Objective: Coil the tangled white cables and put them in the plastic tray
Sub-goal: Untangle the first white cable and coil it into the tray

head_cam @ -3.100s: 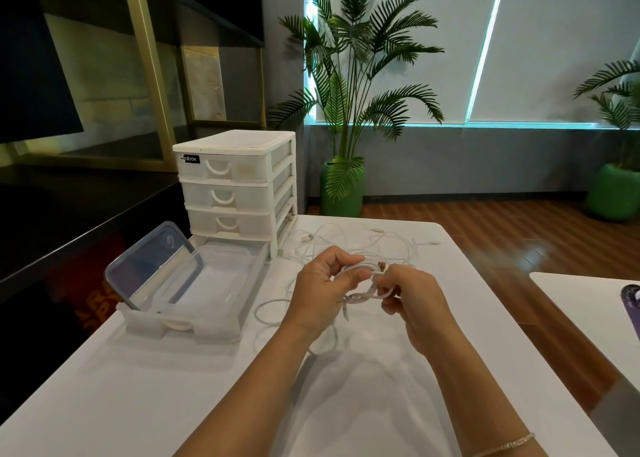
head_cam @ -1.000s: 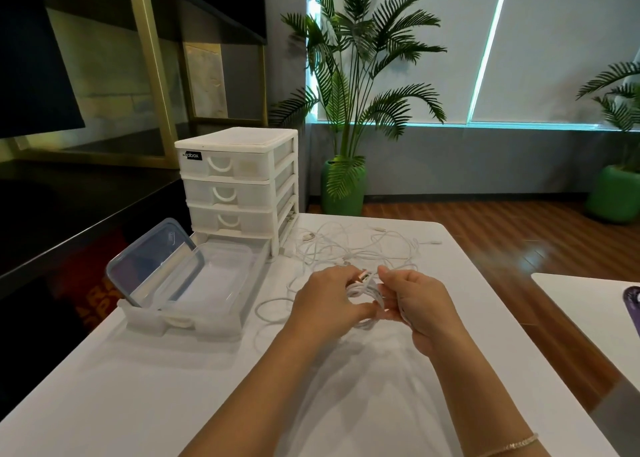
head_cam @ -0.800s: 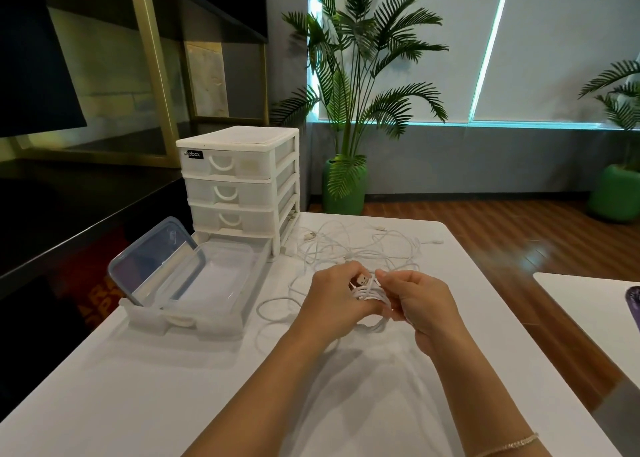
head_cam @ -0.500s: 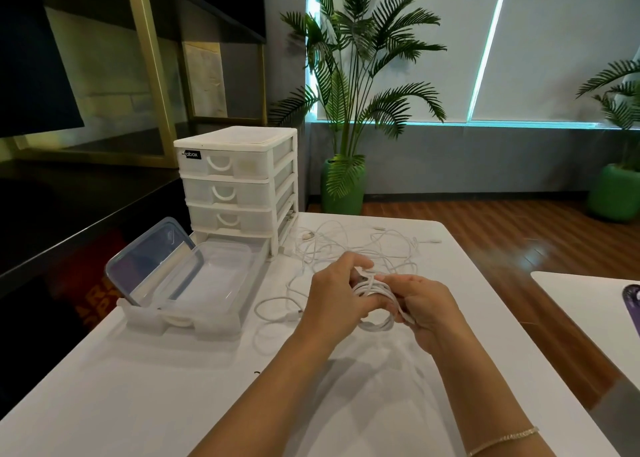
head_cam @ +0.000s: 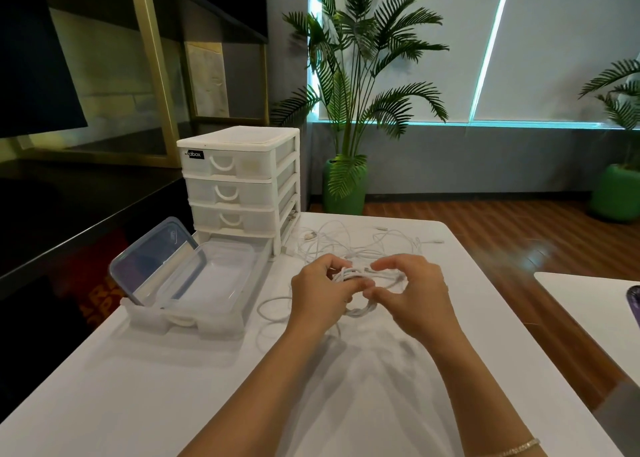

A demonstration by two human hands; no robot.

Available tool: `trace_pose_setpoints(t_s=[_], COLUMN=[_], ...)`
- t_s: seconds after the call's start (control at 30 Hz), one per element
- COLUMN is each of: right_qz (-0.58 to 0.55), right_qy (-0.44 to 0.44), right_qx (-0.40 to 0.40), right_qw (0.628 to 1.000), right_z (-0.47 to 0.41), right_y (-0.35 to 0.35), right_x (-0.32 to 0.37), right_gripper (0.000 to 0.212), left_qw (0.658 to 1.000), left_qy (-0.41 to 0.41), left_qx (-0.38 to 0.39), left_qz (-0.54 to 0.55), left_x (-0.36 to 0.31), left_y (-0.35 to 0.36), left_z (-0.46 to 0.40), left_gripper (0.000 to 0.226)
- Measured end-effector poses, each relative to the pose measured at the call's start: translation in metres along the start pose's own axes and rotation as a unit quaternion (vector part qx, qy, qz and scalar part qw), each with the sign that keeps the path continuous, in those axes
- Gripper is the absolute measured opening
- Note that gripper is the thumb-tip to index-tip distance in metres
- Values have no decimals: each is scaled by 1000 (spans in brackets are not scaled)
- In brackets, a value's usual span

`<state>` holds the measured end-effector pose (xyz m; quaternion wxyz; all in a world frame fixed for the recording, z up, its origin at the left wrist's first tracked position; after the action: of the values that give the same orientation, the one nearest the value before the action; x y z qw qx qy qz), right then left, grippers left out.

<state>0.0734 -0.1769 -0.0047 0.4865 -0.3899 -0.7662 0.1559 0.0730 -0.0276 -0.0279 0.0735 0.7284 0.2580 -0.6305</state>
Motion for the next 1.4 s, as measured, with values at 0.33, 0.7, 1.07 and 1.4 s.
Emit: trace_pose_setpoints(t_s=[0.33,0.7,1.07,1.4], right_qz=[-72,-46,-256,-249], right_qy=[-84,-167,136,111], right_qx=[-112,-157,114,80], right_qw=[988,972,950,959], right_z=[3,9,14,5], right_y=[-14,-18,21,8], right_x=[13,29,5,-1], right_gripper=[16,10,17,12], left_qw=[961,931,993,986], left_qy=[-154,-200,83,-31], left_qx=[80,75,-11,15], left_qz=[216,295,85,161], left_x=[6,10,-14,1], left_y=[12,17,-8,-2], left_z=[4,6,-8,-11], left_gripper=[21,16,22,21])
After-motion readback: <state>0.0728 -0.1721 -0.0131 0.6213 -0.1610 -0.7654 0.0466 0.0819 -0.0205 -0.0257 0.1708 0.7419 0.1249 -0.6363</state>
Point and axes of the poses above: each hand's wrist, its own z-axis away from the middle knuckle, its own y-axis out of the palm, x = y × z, the point moved 8 cm from there along -z, towards the middle knuckle, and after that the axes turned 12 degrees about -x, right-handed, at the moved point
